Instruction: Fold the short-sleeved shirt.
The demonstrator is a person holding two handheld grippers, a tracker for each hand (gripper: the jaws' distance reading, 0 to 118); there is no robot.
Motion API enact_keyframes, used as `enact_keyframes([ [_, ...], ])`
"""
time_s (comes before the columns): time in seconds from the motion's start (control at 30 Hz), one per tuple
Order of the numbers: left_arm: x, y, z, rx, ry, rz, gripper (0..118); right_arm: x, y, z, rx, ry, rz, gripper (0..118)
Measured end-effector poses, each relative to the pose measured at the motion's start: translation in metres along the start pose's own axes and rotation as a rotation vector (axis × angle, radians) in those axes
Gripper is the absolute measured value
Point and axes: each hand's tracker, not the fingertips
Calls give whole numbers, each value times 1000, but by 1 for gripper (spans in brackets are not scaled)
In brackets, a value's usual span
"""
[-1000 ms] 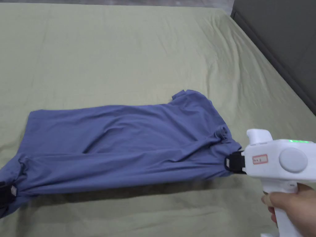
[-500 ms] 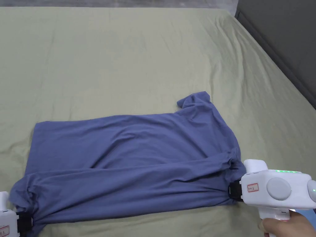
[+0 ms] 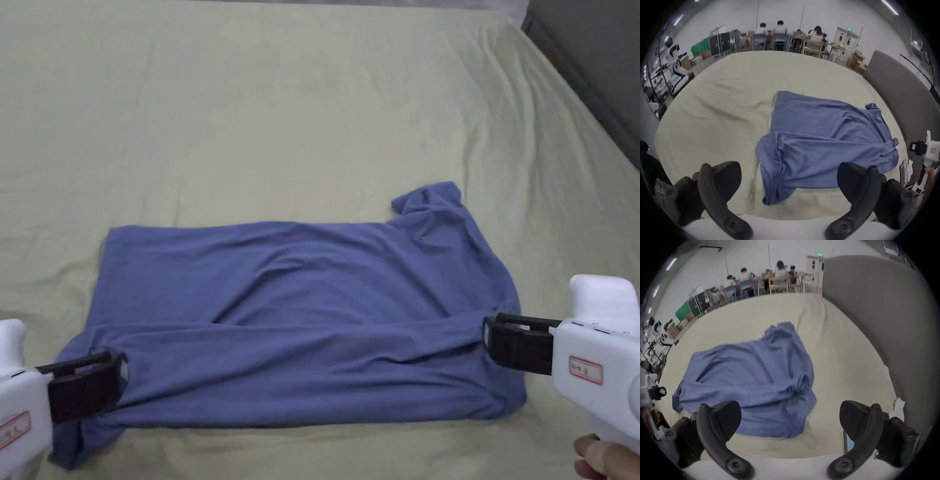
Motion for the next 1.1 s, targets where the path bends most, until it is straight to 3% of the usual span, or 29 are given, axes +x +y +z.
enact_keyframes([
  [0.1,11,-10,-17,-142,-47,-42,118,-11,-8,-5,1,10,-6,118],
  [0.13,15,-15,-19,-155,-37,-64,114,-15,-11,-6,1,22,-6,102],
  [0.17,19,-19,-18,-123,-45,-88,83,-20,-15,-7,4,31,5,63],
  [0.2,22,-18,-19,-102,-40,-95,11,-25,-18,-11,1,29,16,5],
  [0.23,27,-16,-19,-118,-14,-108,0,-30,-25,-15,1,16,28,3],
  [0.4,26,40,-47,-51,-16,-110,0,-33,-24,-28,-40,33,36,3],
  [0.43,24,58,-59,-12,-2,-116,8,-32,-23,-31,-42,34,33,3],
  [0.47,13,67,-74,25,17,-113,50,-31,-22,-33,-42,33,26,3],
  [0.5,9,85,-94,28,55,-117,105,-29,-20,-32,-36,34,17,3],
  [0.53,4,102,-116,-20,85,-121,118,-27,-19,-29,-34,36,12,3],
  [0.8,-4,152,-234,-189,157,-177,118,-11,-26,-33,-56,4,5,3],
  [1.0,9,155,-236,-218,90,-150,101,2,-28,-40,-93,-24,-3,3],
  [1.07,24,159,-219,-157,109,-238,53,6,-23,-45,-104,-32,6,3],
  [1.1,30,161,-212,-116,83,-285,2,7,-17,-50,-110,-31,21,3],
])
